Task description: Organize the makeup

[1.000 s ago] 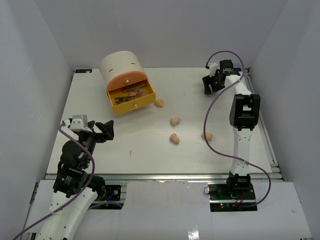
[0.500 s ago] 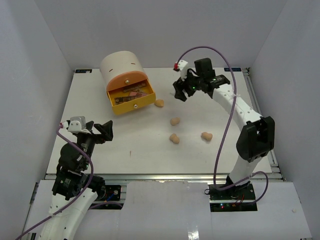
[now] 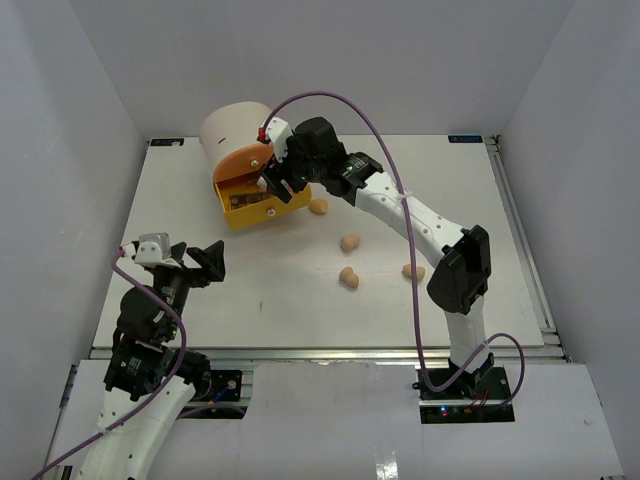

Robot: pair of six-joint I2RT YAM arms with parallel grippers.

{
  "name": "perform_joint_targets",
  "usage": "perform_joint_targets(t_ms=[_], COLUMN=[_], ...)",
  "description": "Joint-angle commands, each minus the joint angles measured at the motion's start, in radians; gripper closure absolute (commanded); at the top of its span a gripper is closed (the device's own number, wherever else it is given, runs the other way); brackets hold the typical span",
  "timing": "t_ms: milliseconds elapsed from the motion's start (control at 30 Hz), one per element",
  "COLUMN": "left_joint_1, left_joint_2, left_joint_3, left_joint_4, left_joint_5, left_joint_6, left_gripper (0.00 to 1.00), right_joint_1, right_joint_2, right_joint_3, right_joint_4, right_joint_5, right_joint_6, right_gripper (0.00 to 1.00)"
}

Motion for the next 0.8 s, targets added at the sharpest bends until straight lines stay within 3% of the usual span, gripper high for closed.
perform_joint_targets(t_ms=[0, 333, 467, 567, 767], left_joint_1=[0.005, 0.005, 0.005, 0.005, 0.005], left_joint_2=[0.007, 0.017, 0.021, 0.023, 0.022], left_joint_3=[0.008, 0.010, 0.011, 0.011, 0.010], left_joint_4=[-0.004, -0.005, -0.006, -0.006, -0.004], left_joint_5=[-0.017, -0.017, -0.011, -0.009, -0.002], left_joint_6=[-0.007, -0.006, -0.005, -0.005, -0.005], left_gripper=[0.02, 0.02, 0.02, 0.02, 0.02], right_joint_1=[0.005, 0.003, 0.004, 0.005, 0.003], right_joint_2=[0.042, 0.105, 0.123, 0.141, 0.135], right_joint_3=[0.044, 0.013, -0.030, -0.038, -0.055], right_joint_4=[0.127, 0.323, 0.375, 0.383, 0.383], right_joint_5=[0.133, 0.243, 0.267, 0.263, 0.239], right_joint_6=[0.094, 0.155, 0.155, 0.154, 0.151], right_gripper=[0.70, 0.58, 0.43, 0.25, 0.07])
